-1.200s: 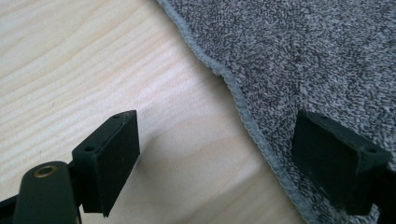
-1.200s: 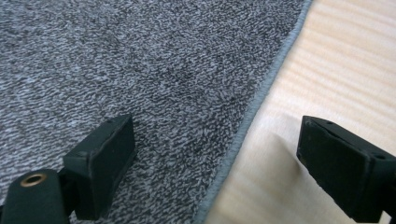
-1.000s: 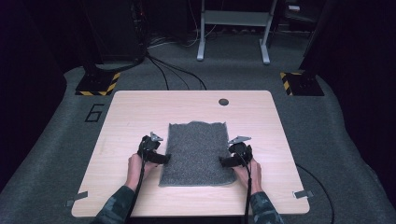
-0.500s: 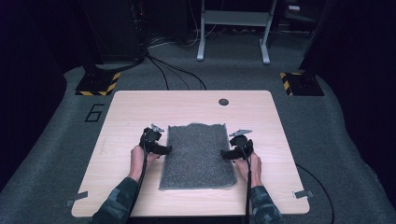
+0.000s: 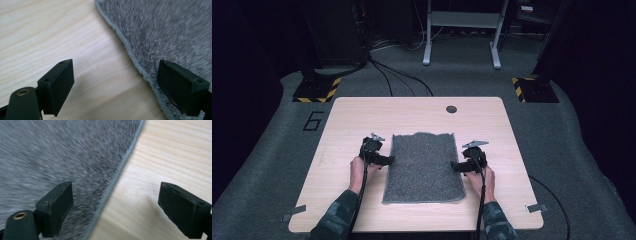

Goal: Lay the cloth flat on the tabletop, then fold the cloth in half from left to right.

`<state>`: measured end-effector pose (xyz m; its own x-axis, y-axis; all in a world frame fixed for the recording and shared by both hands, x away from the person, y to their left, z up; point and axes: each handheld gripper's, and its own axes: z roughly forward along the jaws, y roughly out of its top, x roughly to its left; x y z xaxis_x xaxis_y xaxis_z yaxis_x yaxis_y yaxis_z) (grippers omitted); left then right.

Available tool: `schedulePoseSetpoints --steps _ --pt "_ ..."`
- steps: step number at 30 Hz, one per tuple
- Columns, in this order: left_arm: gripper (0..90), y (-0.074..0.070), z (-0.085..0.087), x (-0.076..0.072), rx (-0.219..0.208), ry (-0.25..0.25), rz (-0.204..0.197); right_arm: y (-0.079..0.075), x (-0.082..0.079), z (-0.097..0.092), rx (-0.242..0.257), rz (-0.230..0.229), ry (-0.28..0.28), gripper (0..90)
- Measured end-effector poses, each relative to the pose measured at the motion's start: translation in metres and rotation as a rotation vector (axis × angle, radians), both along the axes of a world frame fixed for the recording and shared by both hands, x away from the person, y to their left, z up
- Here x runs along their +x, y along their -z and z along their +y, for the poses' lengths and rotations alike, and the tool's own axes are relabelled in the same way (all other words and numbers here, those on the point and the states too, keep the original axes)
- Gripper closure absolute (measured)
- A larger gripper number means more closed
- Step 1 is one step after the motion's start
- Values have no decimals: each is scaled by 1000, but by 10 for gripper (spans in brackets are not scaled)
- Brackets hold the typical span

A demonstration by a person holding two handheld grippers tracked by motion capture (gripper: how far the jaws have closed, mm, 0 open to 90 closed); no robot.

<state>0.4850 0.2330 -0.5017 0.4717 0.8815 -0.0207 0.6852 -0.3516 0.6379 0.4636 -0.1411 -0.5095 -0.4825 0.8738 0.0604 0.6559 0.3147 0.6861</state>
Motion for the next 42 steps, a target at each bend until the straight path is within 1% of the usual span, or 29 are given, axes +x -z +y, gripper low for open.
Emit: schedulePoseSetpoints --steps 1,2,4,5,6,7,8,10,11,12,15,17,18,21,22,24,27,28,29,30,31,33,34,35,36,38,39,40,42 --pt "142 -3 1 1 4 8 -7 -4 -3 0 4 -4 -2 121" --pt "140 -5 2 0 -12 6 -4 -8 -6 1 18 -9 -8 121" --pt "139 -9 4 2 -14 20 -15 -14 -12 3 24 -35 -31 120" --pt "135 -10 5 2 -32 16 -14 -16 -14 5 35 -34 -34 119" --pt "135 -11 6 2 -35 13 -14 -17 -17 8 54 -33 -46 118" --pt "134 -12 6 3 -47 12 -10 -18 -20 11 55 -26 -45 117" --pt "132 -12 7 4 -49 15 -17 -19 -22 15 45 -37 -61 117" --pt "133 -13 6 5 -52 13 -9 -22 -29 25 34 -37 -76 115" --pt "133 -13 6 6 -50 20 -14 -23 -31 28 29 -45 -88 115" --pt "135 -13 5 6 -55 23 -5 -25 -34 33 30 -43 -98 115" --pt "135 -13 3 9 -64 21 -17 -27 -41 42 38 -54 -119 114" --pt "133 -14 2 12 -74 27 -10 -29 -46 50 39 -51 -132 111" --pt "130 -15 2 14 -76 31 -4 -30 -48 53 37 -61 -146 110" --pt "125 -17 0 21 -98 29 -8 -33 -54 64 37 -69 -174 108" --pt "124 -18 -1 22 -92 35 -5 -34 -57 69 41 -66 -182 108" --pt "121 -18 -2 27 -110 35 1 -34 -61 76 37 -73 -206 108" --pt "120 -19 -3 34 -104 43 -7 -32 -66 87 38 -67 -226 106" --pt "121 -19 -4 36 -105 50 5 -31 -68 92 31 -65 -238 105" --pt "120 -19 -5 39 -103 52 5 -29 -70 97 32 -55 -239 105" --pt "120 -20 -6 42 -108 51 9 -28 -72 100 28 -59 -262 107" --pt "121 -20 -6 44 -116 55 6 -26 -74 105 36 -51 -268 107" --pt "128 -19 -8 49 -110 53 8 -23 -79 115 32 -48 -295 114" --pt "128 -18 -9 52 -123 53 11 -21 -81 121 26 -44 -310 114" --pt "132 -16 -10 55 -126 55 20 -19 -82 125 22 -45 -319 114" --pt "139 -15 -11 58 -116 56 20 -18 -84 130 28 -38 -331 115" --pt "149 -12 -12 63 -132 52 32 -16 -89 140 31 -34 -341 121" --pt "155 -9 -14 66 -127 37 32 -15 -91 145 26 -41 -360 126" --pt "157 -8 -15 68 -128 41 35 -13 -93 150 14 -44 -374 127" --pt "166 -5 -18 71 -111 32 37 -11 -96 157 18 -30 -392 128"
